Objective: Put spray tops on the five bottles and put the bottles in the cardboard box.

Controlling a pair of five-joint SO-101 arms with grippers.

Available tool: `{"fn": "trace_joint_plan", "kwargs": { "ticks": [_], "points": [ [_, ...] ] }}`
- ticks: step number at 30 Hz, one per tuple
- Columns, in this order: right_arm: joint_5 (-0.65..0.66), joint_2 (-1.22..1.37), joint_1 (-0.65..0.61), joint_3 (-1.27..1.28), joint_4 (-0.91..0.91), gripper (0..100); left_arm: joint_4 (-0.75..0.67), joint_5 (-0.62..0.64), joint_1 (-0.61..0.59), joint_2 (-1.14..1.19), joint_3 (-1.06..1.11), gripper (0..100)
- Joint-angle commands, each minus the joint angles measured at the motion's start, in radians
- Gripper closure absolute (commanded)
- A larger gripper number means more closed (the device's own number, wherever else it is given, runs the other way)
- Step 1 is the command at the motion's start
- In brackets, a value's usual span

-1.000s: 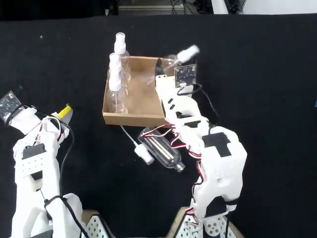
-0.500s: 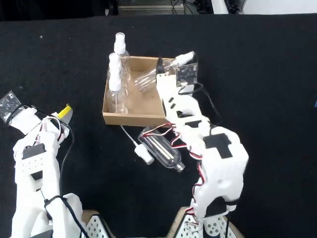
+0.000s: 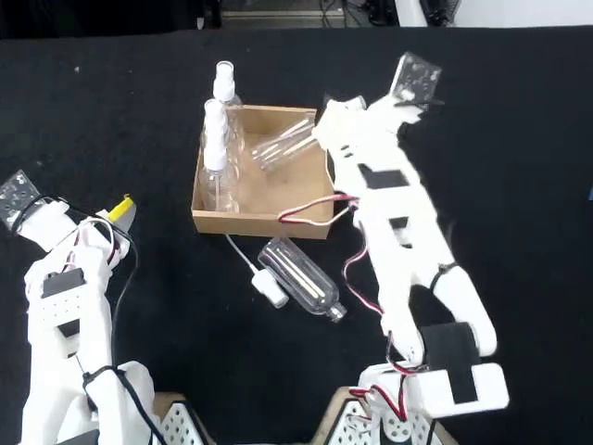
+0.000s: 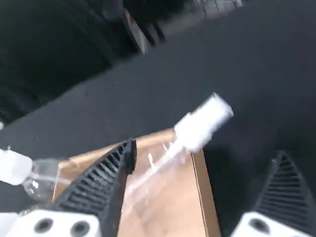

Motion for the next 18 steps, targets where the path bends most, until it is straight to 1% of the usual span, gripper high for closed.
{"fn": "trace_joint_plan", "kwargs": {
  "ticks": [1,3,4,6,11,18],
  "points": [
    [-0.072,-0.048,0.015,-0.16,0.209,76.0,-0.02,0.008,-0.007,-0.011,-0.008,66],
    [-0.077,-0.021,0.012,-0.219,0.272,84.8,-0.02,0.008,-0.007,-0.011,-0.008,66],
    [-0.077,-0.005,0.002,-0.242,0.292,86.7,-0.02,0.008,-0.007,-0.011,-0.008,66],
    [-0.077,0.028,-0.021,-0.277,0.331,84.8,-0.02,0.008,-0.007,-0.011,-0.008,66],
    [-0.078,0.096,-0.101,-0.303,0.373,72.4,-0.02,0.008,-0.007,-0.011,-0.008,66],
    [-0.078,0.15,-0.166,-0.302,0.351,71.6,-0.02,0.006,-0.007,-0.011,-0.008,66]
  ]
}}
